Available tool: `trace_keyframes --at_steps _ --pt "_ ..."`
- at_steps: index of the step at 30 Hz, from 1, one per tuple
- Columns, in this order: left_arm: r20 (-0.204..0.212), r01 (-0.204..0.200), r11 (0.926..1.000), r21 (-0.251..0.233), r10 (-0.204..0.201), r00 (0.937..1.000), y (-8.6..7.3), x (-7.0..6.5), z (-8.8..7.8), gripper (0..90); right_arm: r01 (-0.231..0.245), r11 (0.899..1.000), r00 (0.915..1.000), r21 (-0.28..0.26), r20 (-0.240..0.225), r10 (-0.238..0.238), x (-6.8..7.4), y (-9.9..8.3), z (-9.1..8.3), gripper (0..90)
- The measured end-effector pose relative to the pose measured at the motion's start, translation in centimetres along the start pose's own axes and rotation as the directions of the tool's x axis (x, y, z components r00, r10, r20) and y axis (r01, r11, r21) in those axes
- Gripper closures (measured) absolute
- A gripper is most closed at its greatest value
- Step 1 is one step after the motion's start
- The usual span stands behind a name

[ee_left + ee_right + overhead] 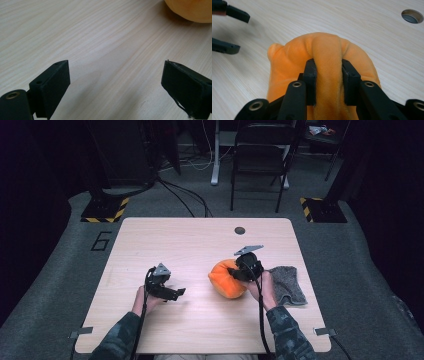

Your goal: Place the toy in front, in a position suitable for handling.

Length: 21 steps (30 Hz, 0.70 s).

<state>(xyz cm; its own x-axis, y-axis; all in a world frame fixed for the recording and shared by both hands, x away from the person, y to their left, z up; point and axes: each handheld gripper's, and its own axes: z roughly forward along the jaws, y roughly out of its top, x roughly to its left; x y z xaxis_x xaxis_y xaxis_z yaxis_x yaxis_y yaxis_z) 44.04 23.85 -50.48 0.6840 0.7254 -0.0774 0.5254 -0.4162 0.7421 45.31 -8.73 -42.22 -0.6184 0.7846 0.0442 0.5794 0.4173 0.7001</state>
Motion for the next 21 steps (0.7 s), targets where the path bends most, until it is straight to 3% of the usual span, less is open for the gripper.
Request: trace_keyframes --at_steps 5,11,15,20,21 --pt "-0.003 -0.005 1.0000 0.001 0.005 1.0000 0.0 0.0 0.0 8.1 -0.066 0.997 0.9977 -0.044 0.009 0.067 0.2 0.1 -0.5 68.8" --pt "-0.003 -0.011 0.9999 -0.009 0.011 0.9999 0.2 -0.2 -0.1 8.4 -0.151 0.985 0.9883 -0.085 0.009 0.152 0.8 0.2 -0.5 66.7" --pt "-0.006 -0.003 0.9997 -0.024 0.003 1.0000 0.3 -0.4 -0.1 8.4 -0.174 0.980 0.9840 -0.091 0.020 0.177 1.1 0.1 -0.3 67.0" --pt "0.004 -0.018 0.9996 -0.023 0.018 0.9998 0.6 -0.7 0.0 8.4 -0.219 0.967 0.9741 -0.127 0.029 0.224 1.2 -0.2 -0.3 67.0" --pt "0.008 -0.013 0.9996 -0.023 0.013 0.9999 0.7 -0.8 0.1 8.4 -0.210 0.970 0.9757 -0.121 0.036 0.216 1.1 -0.3 -0.3 66.8"
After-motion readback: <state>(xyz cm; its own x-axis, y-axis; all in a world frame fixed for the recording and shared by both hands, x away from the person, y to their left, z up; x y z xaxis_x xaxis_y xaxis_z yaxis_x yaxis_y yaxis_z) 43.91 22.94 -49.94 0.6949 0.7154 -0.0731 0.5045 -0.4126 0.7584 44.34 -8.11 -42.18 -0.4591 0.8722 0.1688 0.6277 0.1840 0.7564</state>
